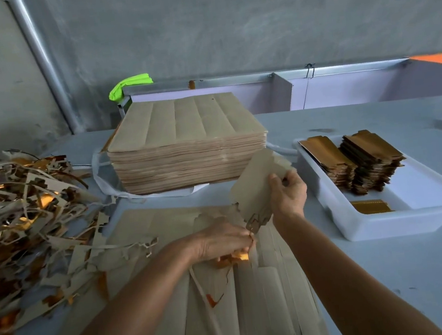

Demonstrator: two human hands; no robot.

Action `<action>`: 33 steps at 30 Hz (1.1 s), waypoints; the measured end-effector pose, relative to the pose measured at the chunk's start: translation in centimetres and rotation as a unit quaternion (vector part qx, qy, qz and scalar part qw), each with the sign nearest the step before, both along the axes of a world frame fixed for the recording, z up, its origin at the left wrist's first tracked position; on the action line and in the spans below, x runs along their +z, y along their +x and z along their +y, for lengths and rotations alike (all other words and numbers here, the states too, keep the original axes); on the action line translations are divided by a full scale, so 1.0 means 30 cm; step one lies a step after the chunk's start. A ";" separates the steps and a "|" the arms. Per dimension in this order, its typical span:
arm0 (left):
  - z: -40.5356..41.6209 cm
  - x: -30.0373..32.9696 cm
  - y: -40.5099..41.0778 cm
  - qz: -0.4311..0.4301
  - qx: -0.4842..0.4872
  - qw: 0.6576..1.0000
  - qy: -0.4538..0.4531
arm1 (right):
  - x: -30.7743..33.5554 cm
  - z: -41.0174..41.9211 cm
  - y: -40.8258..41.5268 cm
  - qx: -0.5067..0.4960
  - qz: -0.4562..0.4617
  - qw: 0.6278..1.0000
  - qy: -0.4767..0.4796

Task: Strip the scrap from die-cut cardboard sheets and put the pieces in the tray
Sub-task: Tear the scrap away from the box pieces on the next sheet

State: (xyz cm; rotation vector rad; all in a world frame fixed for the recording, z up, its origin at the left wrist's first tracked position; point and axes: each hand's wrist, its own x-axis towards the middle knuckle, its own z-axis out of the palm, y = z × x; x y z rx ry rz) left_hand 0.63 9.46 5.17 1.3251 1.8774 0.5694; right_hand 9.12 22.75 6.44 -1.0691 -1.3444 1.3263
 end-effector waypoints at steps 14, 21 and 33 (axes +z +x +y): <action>-0.070 -0.014 0.071 0.170 -0.019 0.984 -0.058 | -0.022 -0.027 -0.010 -0.007 0.006 1.000 -0.015; -0.092 -0.062 0.076 0.216 -0.027 0.976 0.003 | 0.022 -0.003 0.018 -0.020 0.032 0.999 0.007; -0.154 0.035 -0.092 0.016 0.109 0.973 0.201 | 0.071 -0.037 0.201 0.213 -0.234 0.919 0.233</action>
